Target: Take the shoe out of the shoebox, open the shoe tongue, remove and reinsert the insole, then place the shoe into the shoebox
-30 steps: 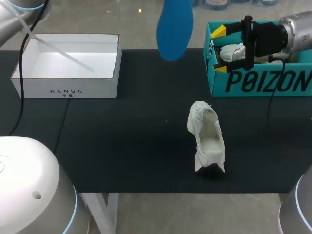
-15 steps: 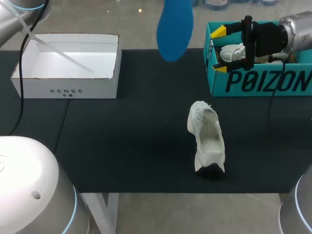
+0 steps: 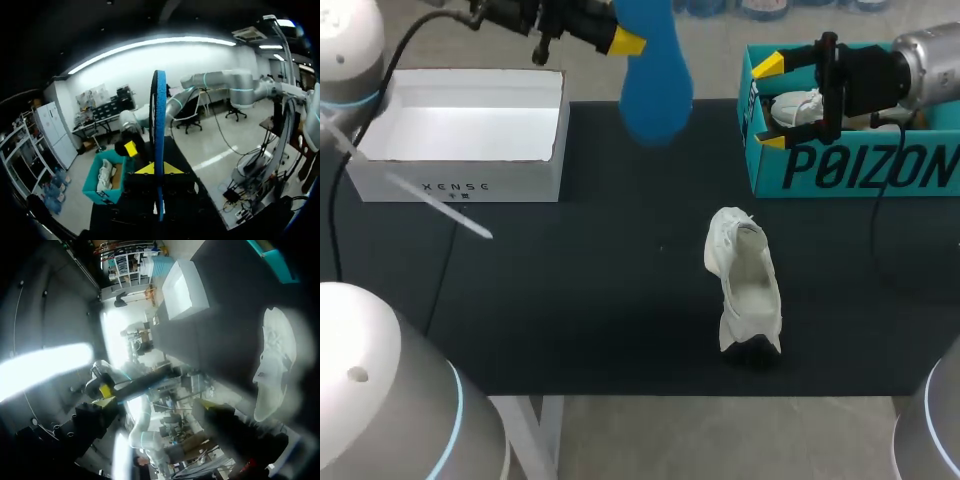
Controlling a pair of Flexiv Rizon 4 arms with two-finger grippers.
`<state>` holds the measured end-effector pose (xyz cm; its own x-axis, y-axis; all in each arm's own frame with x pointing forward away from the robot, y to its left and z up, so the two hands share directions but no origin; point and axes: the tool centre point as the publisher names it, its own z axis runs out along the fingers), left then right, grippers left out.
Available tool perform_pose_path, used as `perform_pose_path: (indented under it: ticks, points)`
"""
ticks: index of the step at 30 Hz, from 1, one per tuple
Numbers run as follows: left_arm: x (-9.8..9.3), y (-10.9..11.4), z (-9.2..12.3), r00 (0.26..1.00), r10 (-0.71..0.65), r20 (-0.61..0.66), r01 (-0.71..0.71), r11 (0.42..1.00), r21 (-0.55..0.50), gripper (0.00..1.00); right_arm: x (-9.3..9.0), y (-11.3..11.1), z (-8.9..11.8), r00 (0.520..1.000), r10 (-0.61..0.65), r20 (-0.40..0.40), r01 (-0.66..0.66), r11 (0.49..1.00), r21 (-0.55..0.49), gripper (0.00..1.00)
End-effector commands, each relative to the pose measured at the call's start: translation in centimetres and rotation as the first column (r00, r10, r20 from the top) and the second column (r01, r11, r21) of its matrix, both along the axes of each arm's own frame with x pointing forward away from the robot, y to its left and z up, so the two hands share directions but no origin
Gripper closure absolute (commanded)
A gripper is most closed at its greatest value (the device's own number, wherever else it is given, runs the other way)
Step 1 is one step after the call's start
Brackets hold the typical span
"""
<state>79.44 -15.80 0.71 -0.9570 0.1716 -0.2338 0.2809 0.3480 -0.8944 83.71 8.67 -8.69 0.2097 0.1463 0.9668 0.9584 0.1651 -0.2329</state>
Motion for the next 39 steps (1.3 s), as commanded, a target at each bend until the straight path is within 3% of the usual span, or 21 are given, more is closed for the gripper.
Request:
perform_pose_path:
  ticks: [1, 2, 34, 37, 39]
  points:
    - [-4.7, 1.3, -3.6, 0.954, 0.24, 0.179, -0.202, 0.956, -0.211, 1.0, 0.1, 0.1, 0.0, 1.0, 0.001, -0.001, -0.001, 1.0, -0.002, 0.0]
    - [-4.9, 1.3, -4.3, 0.953, 0.242, 0.182, -0.208, 0.96, -0.188, 1.0, 0.1, 0.1, 0.0, 1.0, 0.001, -0.001, -0.001, 1.0, -0.002, 0.0]
    - [-4.9, 1.3, -4.3, 0.953, 0.242, 0.182, -0.208, 0.96, -0.188, 1.0, 0.1, 0.1, 0.0, 1.0, 0.001, -0.001, -0.001, 1.0, -0.002, 0.0]
    - [-5.8, 0.1, -4.5, 0.905, 0.179, 0.387, -0.113, 0.976, -0.188, 1.0, 0.1, 0.1, 0.0, 1.0, 0.001, -0.001, -0.001, 1.0, -0.002, 0.0]
    - [-6.4, -0.4, -4.8, 0.852, 0.147, 0.503, -0.023, 0.969, -0.244, 1.0, 0.1, 0.1, 0.0, 1.0, 0.001, -0.001, -0.001, 1.0, -0.002, 0.0]
